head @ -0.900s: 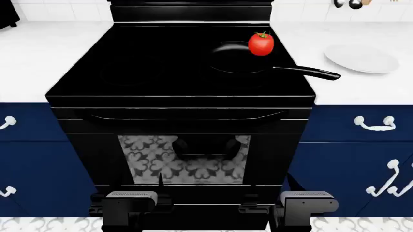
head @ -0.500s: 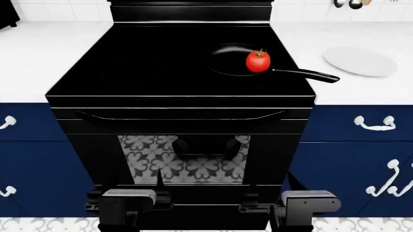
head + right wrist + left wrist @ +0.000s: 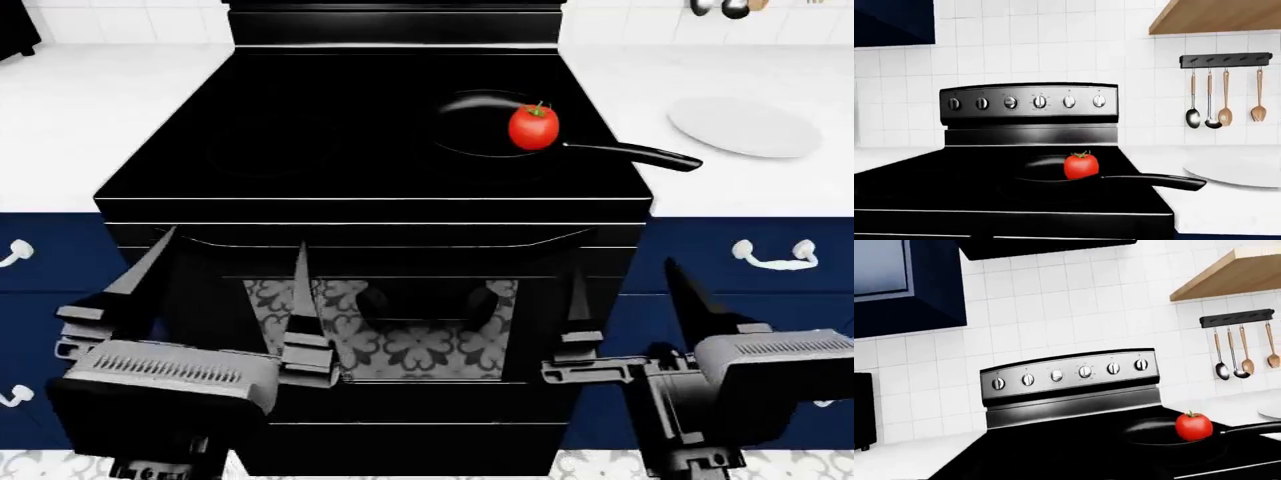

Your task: Pick up the pan and dump the vegetables in it onto the plate. Then return the pan to the stove.

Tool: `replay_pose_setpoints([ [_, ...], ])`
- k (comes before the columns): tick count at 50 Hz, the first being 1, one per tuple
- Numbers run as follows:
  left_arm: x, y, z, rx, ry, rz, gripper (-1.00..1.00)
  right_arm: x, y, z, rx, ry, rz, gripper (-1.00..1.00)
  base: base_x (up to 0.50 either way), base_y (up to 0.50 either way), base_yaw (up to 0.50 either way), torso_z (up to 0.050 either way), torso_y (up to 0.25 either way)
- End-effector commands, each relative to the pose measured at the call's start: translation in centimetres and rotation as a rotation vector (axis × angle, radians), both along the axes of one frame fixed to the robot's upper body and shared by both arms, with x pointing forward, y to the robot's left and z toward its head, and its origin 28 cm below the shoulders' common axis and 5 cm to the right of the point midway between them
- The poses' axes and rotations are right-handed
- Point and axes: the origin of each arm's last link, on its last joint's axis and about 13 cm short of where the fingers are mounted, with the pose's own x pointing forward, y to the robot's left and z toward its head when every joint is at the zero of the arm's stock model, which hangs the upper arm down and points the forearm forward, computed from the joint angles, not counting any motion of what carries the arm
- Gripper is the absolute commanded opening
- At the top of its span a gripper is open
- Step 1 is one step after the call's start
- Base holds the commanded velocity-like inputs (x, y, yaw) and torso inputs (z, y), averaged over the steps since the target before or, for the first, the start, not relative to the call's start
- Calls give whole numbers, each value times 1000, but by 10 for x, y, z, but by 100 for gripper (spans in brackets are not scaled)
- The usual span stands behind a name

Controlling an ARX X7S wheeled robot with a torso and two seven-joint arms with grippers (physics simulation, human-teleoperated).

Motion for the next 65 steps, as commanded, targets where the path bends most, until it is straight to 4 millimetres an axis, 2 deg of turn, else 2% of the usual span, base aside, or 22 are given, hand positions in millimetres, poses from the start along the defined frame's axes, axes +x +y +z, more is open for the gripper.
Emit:
replay_pose_setpoints([
  [1, -25, -15, 52, -9, -193, -315, 100, -26, -11, 53, 10, -156, 48, 100, 0, 0, 0, 0, 0],
  [2, -30, -10, 51, 31, -144, -285, 100, -28, -12, 56, 15, -170, 50, 100, 0, 0, 0, 0, 0],
  [3, -32, 4, 50, 91, -135, -159, 100, -30, -12, 58, 20, -182, 54, 100, 0, 0, 0, 0, 0],
  [5, -33, 3, 51, 9, -157, -3, 100, -33, -14, 61, 32, -200, 62, 100, 123, -14, 0, 0, 0],
  [35, -31, 0, 43, -1, -148, 3, 100, -38, -12, 62, 48, -232, 94, 100, 311, -297, 0, 0, 0],
  [45, -32, 1, 45, -16, -176, 13, 100, -39, -12, 64, 48, -246, 97, 100, 355, -335, 0, 0, 0],
  [57, -41, 1, 56, -42, -225, 8, 100, -42, -12, 68, 47, -261, 107, 100, 354, -331, 0, 0, 1],
  [65, -41, 1, 54, -61, -221, 26, 100, -42, -11, 68, 39, -273, 119, 100, 353, -326, 0, 0, 0],
])
